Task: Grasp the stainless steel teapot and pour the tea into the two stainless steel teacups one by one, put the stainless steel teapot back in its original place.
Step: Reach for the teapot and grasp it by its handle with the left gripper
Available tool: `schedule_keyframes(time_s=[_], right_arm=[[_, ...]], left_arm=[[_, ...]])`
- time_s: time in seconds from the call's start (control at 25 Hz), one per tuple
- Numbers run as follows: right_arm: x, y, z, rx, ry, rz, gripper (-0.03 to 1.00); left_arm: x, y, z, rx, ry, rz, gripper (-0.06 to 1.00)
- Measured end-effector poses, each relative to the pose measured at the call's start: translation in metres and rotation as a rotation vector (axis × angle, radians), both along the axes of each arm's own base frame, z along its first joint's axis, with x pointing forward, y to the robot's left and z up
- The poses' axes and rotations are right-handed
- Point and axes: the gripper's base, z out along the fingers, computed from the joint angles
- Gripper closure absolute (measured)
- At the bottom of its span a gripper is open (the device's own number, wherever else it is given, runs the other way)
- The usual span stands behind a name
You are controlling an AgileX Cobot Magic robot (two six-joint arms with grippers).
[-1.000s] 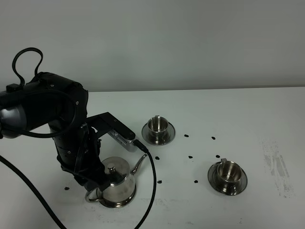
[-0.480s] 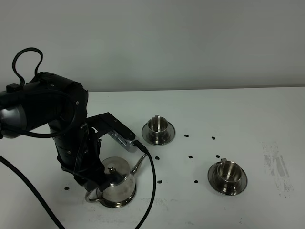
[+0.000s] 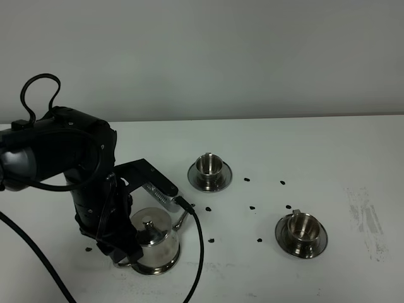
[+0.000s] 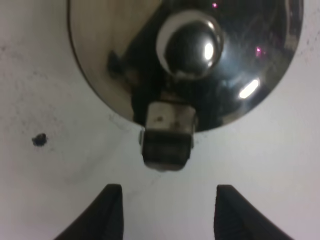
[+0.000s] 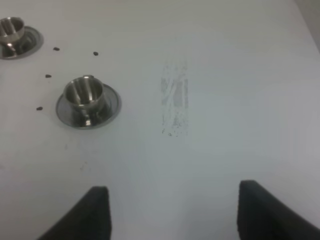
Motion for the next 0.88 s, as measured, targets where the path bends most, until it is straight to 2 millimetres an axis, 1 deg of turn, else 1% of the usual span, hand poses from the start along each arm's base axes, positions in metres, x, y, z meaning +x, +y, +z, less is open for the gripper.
schedule_keyframes(time_s=[0.12,0.44,0.64,0.88], right_arm=[[0.0,0.0,0.0,0.0,0.0,0.0,0.41],[0.0,0.0,0.0,0.0,0.0,0.0,0.41],[0.0,0.0,0.0,0.0,0.0,0.0,0.41],[0.0,0.0,0.0,0.0,0.0,0.0,0.41]], left_arm=[[-0.001,0.001,-0.004,-0.003,-0.005,-0.002,0.46],[0.001,0.0,-0.004,-0.011,-0.024,-0.007,0.46],[0.003,0.0,-0.017,0.015,-0.005,-0.016,0.46],[0.006,-0.001,-0.018,0.008,-0.023,-0.018,0.46]])
